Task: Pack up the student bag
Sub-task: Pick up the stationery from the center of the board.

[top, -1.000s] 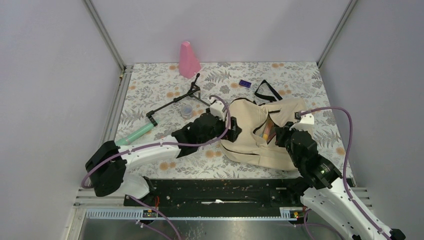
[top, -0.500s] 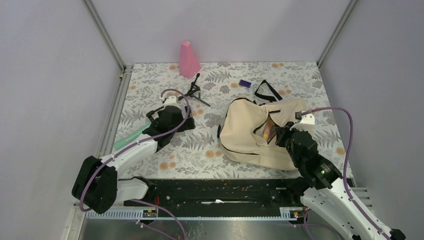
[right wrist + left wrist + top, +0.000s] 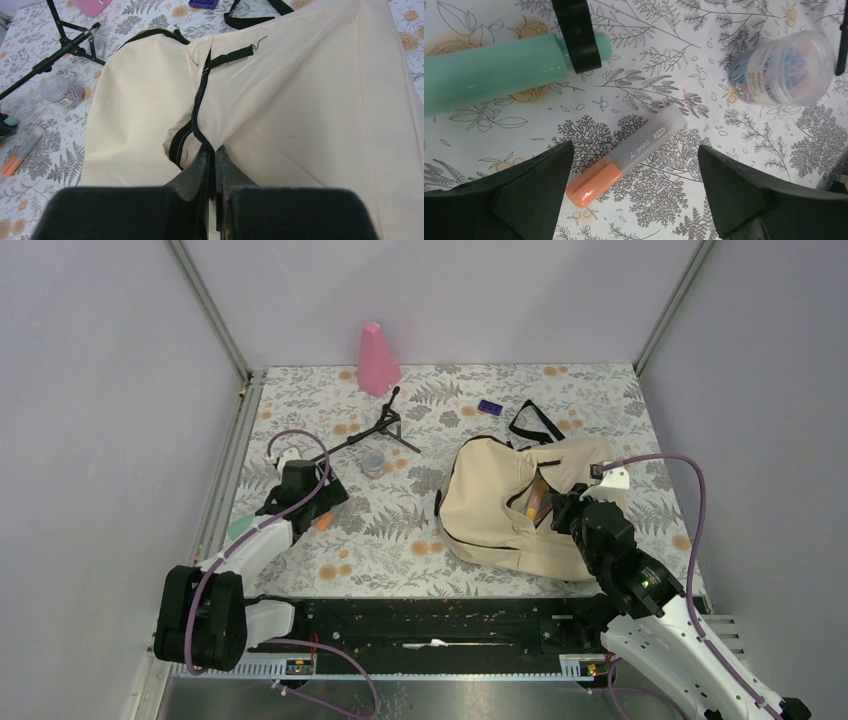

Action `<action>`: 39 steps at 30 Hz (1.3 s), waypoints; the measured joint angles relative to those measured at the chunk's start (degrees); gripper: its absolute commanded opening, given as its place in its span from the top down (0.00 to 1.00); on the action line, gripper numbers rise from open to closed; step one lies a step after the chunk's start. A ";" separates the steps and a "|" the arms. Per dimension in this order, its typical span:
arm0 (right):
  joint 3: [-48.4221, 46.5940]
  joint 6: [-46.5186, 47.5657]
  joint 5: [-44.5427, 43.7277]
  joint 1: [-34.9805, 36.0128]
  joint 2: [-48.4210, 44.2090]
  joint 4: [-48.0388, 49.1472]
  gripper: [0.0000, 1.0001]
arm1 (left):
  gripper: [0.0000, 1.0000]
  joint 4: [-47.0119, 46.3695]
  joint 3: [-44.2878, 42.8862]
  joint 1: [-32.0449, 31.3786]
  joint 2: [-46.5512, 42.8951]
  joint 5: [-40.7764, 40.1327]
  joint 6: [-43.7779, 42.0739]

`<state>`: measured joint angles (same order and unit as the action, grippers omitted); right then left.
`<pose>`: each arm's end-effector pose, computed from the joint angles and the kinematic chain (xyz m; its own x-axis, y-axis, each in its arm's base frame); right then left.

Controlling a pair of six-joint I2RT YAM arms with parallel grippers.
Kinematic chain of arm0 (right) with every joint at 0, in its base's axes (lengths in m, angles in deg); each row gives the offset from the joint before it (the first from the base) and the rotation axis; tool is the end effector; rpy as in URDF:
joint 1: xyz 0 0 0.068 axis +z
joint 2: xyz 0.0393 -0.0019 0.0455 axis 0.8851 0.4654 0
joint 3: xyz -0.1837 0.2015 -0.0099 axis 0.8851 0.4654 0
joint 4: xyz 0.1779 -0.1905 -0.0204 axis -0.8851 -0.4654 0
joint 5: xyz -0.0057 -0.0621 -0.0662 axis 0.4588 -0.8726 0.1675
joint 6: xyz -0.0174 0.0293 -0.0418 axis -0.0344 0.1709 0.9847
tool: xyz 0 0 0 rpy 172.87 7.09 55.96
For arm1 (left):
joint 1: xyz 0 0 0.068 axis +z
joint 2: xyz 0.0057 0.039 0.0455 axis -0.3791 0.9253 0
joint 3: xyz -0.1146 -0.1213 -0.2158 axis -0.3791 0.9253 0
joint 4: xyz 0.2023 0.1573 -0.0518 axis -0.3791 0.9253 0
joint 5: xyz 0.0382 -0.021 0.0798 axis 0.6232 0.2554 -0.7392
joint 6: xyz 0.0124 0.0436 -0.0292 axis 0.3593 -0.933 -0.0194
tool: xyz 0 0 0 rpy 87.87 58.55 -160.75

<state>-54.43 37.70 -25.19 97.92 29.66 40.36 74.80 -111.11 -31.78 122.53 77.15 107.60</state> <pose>0.1108 0.0588 0.2945 -0.2540 0.2492 -0.9345 -0.0497 0.9616 0.2699 0.2282 -0.0311 0.1826 -0.5812 -0.4566 -0.6736 -0.3610 0.8865 -0.2894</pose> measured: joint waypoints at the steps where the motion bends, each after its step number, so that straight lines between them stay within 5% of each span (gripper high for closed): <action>1: 0.00 0.02 -0.02 0.00 0.00 0.02 1.00 | 0.01 -0.37 0.31 0.52 0.46 0.74 0.50; 20: 0.00 -0.26 -0.57 0.00 1.16 0.48 1.00 | 0.02 -4.42 4.44 1.27 2.10 8.98 3.52; 39: 0.00 -0.46 -1.05 0.00 1.60 0.87 1.00 | 0.33 -4.44 4.13 -6.45 3.69 8.66 5.62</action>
<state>-54.43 37.24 -26.24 97.92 31.25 41.24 70.36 -106.98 -38.23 126.22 85.81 113.22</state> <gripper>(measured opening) 0.033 0.681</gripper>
